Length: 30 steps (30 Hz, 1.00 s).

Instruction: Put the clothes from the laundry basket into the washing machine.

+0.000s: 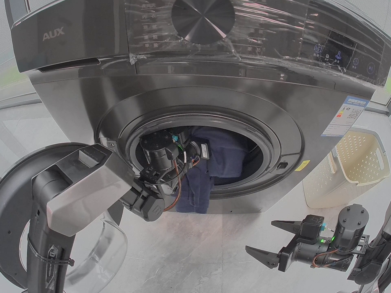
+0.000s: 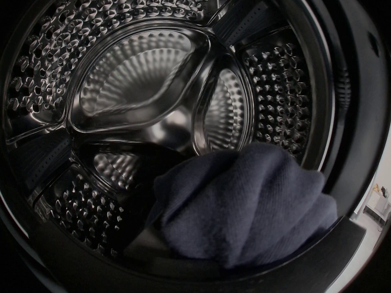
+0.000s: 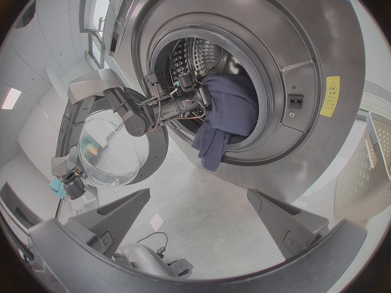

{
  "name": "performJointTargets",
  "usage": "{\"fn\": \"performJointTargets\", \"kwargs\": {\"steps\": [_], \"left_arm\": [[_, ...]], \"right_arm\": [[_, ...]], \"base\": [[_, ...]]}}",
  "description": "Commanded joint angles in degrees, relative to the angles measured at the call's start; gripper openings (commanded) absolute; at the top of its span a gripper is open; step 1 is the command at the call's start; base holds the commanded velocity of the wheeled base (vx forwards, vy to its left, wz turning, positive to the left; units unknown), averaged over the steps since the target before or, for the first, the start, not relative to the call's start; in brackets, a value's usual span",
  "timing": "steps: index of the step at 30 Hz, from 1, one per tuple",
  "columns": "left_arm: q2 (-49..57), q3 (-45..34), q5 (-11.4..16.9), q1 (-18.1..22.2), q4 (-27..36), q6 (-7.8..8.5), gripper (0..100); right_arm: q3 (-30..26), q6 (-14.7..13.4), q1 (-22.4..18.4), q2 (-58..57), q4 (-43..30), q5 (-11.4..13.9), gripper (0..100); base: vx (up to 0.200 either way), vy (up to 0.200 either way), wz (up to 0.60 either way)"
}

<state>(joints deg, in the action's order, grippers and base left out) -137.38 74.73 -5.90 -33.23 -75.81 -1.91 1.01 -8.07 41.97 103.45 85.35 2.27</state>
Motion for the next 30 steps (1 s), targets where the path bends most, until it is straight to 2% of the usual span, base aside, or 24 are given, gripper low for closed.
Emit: {"fn": "performJointTargets", "kwargs": {"steps": [1,6,10,12,19,25,26,30], "left_arm": [[-5.5,8.3,-1.3,-0.1,2.7,-0.11,0],[-7.6,14.0,-1.7,-0.5,6.2,-0.37,0],[-8.8,21.6,-2.0,0.2,12.5,-0.72,0],[-10.5,27.3,-3.6,0.4,15.9,-1.6,0],[-14.3,38.7,-4.9,1.6,23.0,-1.69,0],[-14.5,39.9,-5.0,2.5,25.0,-1.87,0],[-14.4,39.9,-5.1,2.5,25.1,-2.13,100],[-12.9,36.4,-5.3,2.1,25.8,-4.41,100]], "right_arm": [[-1.0,0.0,0.1,0.8,0.1,0.0,100],[-1.0,0.1,0.0,1.0,0.1,0.0,100],[-1.0,0.0,0.3,1.5,0.2,0.0,100],[-1.0,0.2,0.3,1.1,0.3,0.0,100],[-1.0,0.2,0.0,0.6,0.3,0.0,100],[-1.0,0.2,0.3,0.8,0.3,0.0,100],[-1.0,0.2,0.3,0.8,0.3,0.0,100],[-1.0,0.2,0.3,1.0,0.3,0.1,100]], "base": [[0.0,0.0,0.0],[0.0,0.0,0.0],[0.0,0.0,0.0],[0.0,0.0,0.0],[0.0,0.0,0.0],[0.0,0.0,0.0],[0.0,0.0,0.0],[0.0,0.0,0.0]]}}
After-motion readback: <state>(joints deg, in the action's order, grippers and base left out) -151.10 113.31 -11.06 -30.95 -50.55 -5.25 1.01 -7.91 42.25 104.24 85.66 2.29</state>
